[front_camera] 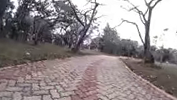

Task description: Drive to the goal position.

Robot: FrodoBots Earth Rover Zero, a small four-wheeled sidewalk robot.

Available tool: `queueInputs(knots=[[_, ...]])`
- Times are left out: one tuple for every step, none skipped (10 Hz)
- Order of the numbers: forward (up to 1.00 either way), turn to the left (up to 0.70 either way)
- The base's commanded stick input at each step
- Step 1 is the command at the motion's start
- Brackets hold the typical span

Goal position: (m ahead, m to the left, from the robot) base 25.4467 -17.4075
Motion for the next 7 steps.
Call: queueInputs(knots=[[0.70,0.00],[0.70,0.00],[0.70,0.00],[0.70,0.00],[0.70,0.00],[0.70,0.00],[0.70,-0.10]])
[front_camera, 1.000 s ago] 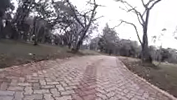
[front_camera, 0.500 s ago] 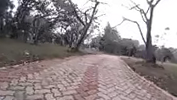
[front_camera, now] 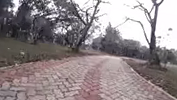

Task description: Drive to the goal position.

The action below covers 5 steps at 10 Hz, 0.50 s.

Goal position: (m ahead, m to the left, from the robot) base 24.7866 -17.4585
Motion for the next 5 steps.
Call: queueInputs(knots=[[0.70,-0.23],[0.70,0.00],[0.70,0.00],[0.70,0.00],[0.70,0.00]])
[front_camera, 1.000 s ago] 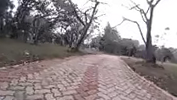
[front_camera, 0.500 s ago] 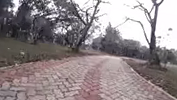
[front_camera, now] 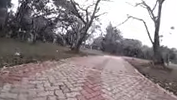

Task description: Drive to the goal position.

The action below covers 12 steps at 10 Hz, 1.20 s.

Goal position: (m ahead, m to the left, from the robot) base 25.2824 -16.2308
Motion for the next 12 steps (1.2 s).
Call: queueInputs(knots=[[0.70,0.00],[0.70,0.00],[0.70,0.00],[0.70,0.00],[0.70,0.00],[0.70,0.00],[0.70,0.00],[0.70,0.00],[0.70,0.00],[0.70,0.00],[0.70,0.00],[0.70,0.00]])
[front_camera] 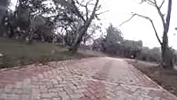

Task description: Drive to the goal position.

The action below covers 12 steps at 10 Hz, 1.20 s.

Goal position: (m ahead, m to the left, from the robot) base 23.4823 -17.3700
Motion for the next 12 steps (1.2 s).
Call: queueInputs(knots=[[0.70,0.00],[0.70,0.00],[0.70,0.00],[0.70,0.00],[0.70,0.00],[0.70,0.00],[0.70,0.00],[0.70,-0.23],[0.70,-0.31],[0.70,-0.34],[0.70,-0.34],[0.70,-0.21]])
